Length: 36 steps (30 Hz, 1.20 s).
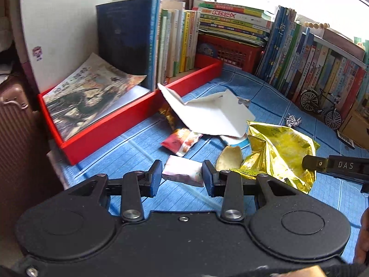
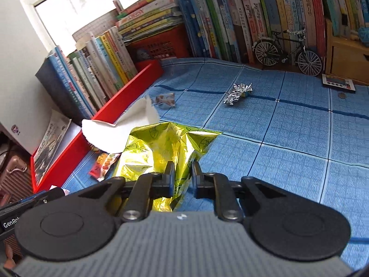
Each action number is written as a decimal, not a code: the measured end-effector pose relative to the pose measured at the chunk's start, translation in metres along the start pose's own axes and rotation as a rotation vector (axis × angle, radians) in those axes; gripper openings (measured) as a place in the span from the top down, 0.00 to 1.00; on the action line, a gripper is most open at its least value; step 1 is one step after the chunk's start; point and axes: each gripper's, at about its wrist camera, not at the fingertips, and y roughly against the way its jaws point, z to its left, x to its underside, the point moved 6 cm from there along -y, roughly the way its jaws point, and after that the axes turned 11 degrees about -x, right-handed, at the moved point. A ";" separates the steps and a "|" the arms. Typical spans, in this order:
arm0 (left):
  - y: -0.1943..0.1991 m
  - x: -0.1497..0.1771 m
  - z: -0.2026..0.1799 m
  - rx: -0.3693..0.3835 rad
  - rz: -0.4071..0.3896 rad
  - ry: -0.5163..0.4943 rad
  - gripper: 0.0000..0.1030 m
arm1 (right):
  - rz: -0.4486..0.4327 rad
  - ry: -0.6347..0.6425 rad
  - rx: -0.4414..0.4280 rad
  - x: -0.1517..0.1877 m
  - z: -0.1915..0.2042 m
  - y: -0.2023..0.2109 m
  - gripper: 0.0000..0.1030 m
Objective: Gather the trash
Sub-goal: 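Carry the white-wrapped piece and gold foil bag with both tools toward the bin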
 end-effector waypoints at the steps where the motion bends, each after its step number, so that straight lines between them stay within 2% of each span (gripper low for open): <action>1: 0.005 0.004 0.008 -0.003 0.002 0.005 0.66 | -0.001 0.010 0.000 0.003 0.006 0.005 0.83; 12: 0.082 0.066 0.124 -0.033 0.044 0.039 0.66 | 0.013 0.075 -0.047 0.060 0.110 0.052 0.83; 20: 0.124 0.116 0.194 -0.015 0.062 -0.005 0.66 | 0.009 0.069 -0.050 0.129 0.179 0.084 0.83; 26: 0.130 0.146 0.221 -0.040 0.096 -0.014 0.65 | 0.060 0.097 -0.061 0.175 0.208 0.088 0.83; 31: 0.119 0.160 0.235 -0.056 0.124 0.028 0.65 | 0.109 0.154 -0.087 0.192 0.218 0.073 0.83; 36: 0.094 0.176 0.244 -0.078 0.157 -0.013 0.65 | 0.133 0.179 -0.086 0.208 0.219 0.055 0.83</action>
